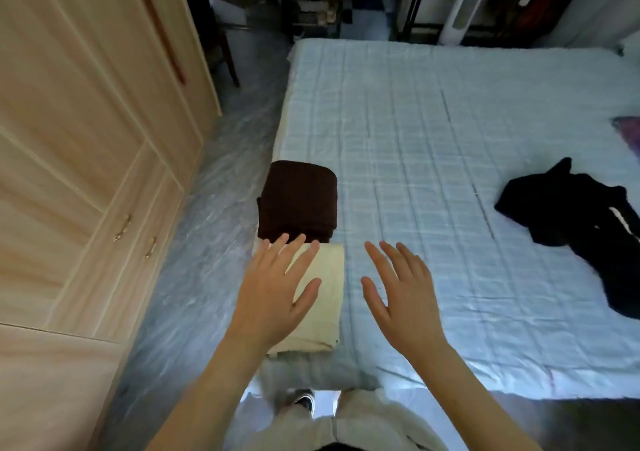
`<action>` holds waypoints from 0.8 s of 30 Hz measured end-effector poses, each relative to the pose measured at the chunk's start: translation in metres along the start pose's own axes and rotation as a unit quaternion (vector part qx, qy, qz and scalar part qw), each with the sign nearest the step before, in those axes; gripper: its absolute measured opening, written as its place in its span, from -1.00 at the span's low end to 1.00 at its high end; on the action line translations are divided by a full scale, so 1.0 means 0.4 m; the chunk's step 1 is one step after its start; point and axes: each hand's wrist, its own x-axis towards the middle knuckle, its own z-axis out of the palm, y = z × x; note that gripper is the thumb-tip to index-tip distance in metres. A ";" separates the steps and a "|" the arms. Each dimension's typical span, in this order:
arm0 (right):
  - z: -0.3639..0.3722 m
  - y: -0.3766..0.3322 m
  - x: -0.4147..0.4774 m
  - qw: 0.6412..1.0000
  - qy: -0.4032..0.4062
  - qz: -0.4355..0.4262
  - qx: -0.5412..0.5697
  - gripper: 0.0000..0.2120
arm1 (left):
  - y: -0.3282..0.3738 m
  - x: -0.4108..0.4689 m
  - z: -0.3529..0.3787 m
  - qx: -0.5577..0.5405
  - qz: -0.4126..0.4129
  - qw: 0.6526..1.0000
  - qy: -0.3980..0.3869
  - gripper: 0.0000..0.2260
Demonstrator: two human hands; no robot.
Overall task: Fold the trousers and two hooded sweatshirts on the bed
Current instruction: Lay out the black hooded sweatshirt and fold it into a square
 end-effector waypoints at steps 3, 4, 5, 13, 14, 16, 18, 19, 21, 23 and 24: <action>0.060 0.004 -0.135 0.997 -0.054 0.053 -0.026 -0.46 | 0.002 -0.100 0.058 -0.016 0.007 0.996 -0.089 -0.53; 0.070 0.001 -0.169 0.995 -0.062 0.064 -0.032 -0.46 | 0.005 -0.122 0.071 -0.021 0.016 0.994 -0.107 -0.52; 0.072 -0.003 -0.196 0.994 -0.064 0.078 -0.035 -0.46 | 0.010 -0.136 0.079 -0.027 0.030 0.992 -0.118 -0.51; -0.031 -0.003 -0.330 0.971 0.047 0.234 -0.028 -0.51 | 0.086 -0.053 0.081 -0.060 0.204 0.968 -0.131 -0.55; -0.049 0.006 -0.355 0.965 0.059 0.253 -0.023 -0.51 | 0.108 -0.035 0.084 -0.065 0.225 0.962 -0.141 -0.54; -0.086 0.029 -0.413 0.954 0.083 0.289 -0.026 -0.51 | 0.164 0.001 0.096 -0.069 0.263 0.949 -0.159 -0.49; -0.128 0.057 -0.475 0.938 0.104 0.327 -0.039 -0.51 | 0.236 0.030 0.122 -0.077 0.295 0.937 -0.172 -0.47; -0.150 0.073 -0.507 0.930 0.116 0.348 -0.040 -0.51 | 0.276 0.041 0.140 -0.083 0.310 0.930 -0.181 -0.46; -0.188 0.111 -0.572 0.911 0.141 0.384 -0.043 -0.52 | 0.367 0.055 0.185 -0.098 0.343 0.913 -0.197 -0.47; -0.216 0.155 -0.637 0.894 0.158 0.417 -0.047 -0.54 | 0.466 0.058 0.241 -0.111 0.386 0.889 -0.219 -0.48; -0.228 0.180 -0.670 0.885 0.162 0.433 -0.049 -0.55 | 0.519 0.057 0.273 -0.112 0.409 0.875 -0.235 -0.49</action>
